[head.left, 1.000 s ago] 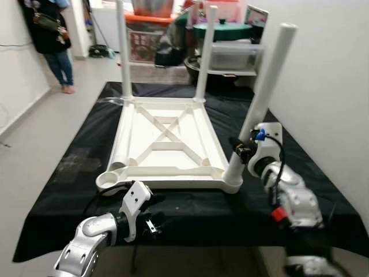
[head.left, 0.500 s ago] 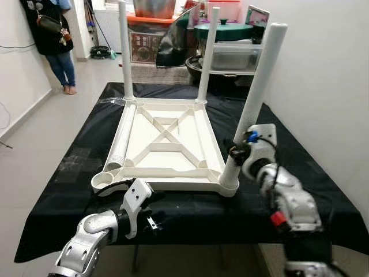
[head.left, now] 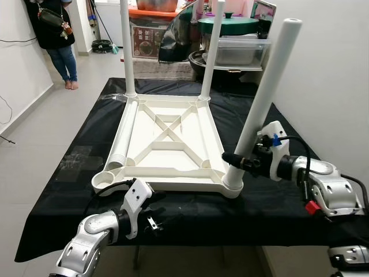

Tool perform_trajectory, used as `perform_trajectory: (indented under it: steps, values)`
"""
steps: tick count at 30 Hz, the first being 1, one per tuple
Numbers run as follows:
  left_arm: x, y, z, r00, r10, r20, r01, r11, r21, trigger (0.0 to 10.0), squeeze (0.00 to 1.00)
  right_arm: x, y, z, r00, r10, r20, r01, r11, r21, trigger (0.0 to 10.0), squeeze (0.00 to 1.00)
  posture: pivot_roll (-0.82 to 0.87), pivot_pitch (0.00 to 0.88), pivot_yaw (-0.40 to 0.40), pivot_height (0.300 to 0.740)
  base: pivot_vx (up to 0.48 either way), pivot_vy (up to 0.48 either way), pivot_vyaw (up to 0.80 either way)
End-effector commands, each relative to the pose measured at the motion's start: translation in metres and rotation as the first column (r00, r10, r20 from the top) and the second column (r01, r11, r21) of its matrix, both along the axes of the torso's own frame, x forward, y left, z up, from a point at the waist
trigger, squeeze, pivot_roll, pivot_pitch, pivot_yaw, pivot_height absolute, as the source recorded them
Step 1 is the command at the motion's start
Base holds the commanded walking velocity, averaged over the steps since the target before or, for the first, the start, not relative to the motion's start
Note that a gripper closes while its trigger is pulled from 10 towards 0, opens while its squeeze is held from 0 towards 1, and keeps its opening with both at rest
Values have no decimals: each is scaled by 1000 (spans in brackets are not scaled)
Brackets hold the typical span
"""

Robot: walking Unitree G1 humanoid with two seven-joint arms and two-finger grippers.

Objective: Building children table

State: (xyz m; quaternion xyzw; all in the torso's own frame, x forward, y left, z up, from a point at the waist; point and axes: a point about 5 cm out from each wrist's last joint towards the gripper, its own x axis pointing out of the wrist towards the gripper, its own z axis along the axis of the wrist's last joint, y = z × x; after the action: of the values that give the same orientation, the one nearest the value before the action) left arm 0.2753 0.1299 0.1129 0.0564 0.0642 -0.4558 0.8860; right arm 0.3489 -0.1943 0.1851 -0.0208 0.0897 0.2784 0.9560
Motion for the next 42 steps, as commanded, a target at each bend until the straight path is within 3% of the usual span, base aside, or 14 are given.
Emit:
perform_trajectory:
  steps: [1,3,6,13,14,15,16,23,24,26,27,39,40,42]
  values:
    - [-3,3,-3,1000,-1,-14,1,1000,18,10000,0,5,-4,-4,996,-87,-30,87,996,2,0,0,44,0,-90,740,0,0,0]
    - [-3,3,-4,1000,0,-15,1,1000,19,10000,0,8,-3,-7,975,-219,-25,219,976,11,0,0,43,0,-89,740,0,0,0]
    - [-3,2,-4,1000,-1,-16,1,1000,22,10000,0,1,-16,-18,727,-683,-66,686,724,74,0,0,45,0,-87,740,0,0,0]
    - [-2,1,-4,1000,-2,-15,2,1000,22,10000,0,-29,14,-22,644,-758,-102,764,629,143,0,0,42,0,-87,740,0,0,0]
    - [-2,1,-5,1000,-2,-15,2,1000,23,10000,0,-30,22,-20,662,-742,-104,749,647,147,3529,0,38,0,-87,740,0,0,0]
    - [-2,1,-5,1000,-2,-15,2,1000,23,10000,0,-30,22,-20,662,-742,-104,749,647,147,3529,0,38,0,-87,740,0,0,0]
    - [-1,0,-5,1000,-2,-15,3,1000,23,10000,0,-28,33,-13,715,-696,-72,696,698,167,10000,0,34,0,-86,740,0,0,0]
    - [0,-3,-5,1000,-6,-13,6,1000,18,10000,0,-16,42,16,828,-548,117,521,830,201,10000,0,33,0,-91,740,0,0,0]
    - [0,-3,-5,1000,-4,-12,5,1000,17,10000,0,-13,37,22,835,-534,130,502,837,218,10000,1000,31,0,-91,740,0,0,0]
    - [0,-3,-5,1000,-3,-12,4,1000,17,10000,0,-8,33,25,879,-456,137,427,882,200,10000,1000,34,0,-94,740,0,0,0]
    - [0,-2,-5,1000,-2,-12,2,1000,16,10000,0,-3,25,31,926,-340,167,317,937,147,10000,0,34,0,-96,740,0,0,0]
    - [0,-2,-5,1000,2,-10,-2,1000,15,10000,0,-12,1,30,958,249,141,-226,961,-159,10000,0,43,0,-103,740,0,0,0]
    - [0,-2,-5,1000,3,-10,-3,1000,15,10000,0,-8,-1,27,969,218,117,-202,970,-135,0,0,45,0,-103,740,0,0,0]
    - [0,-2,-4,1000,3,-9,-3,1000,15,10000,0,-4,-2,27,977,186,107,-175,979,-108,0,0,46,0,-104,740,0,0,0]
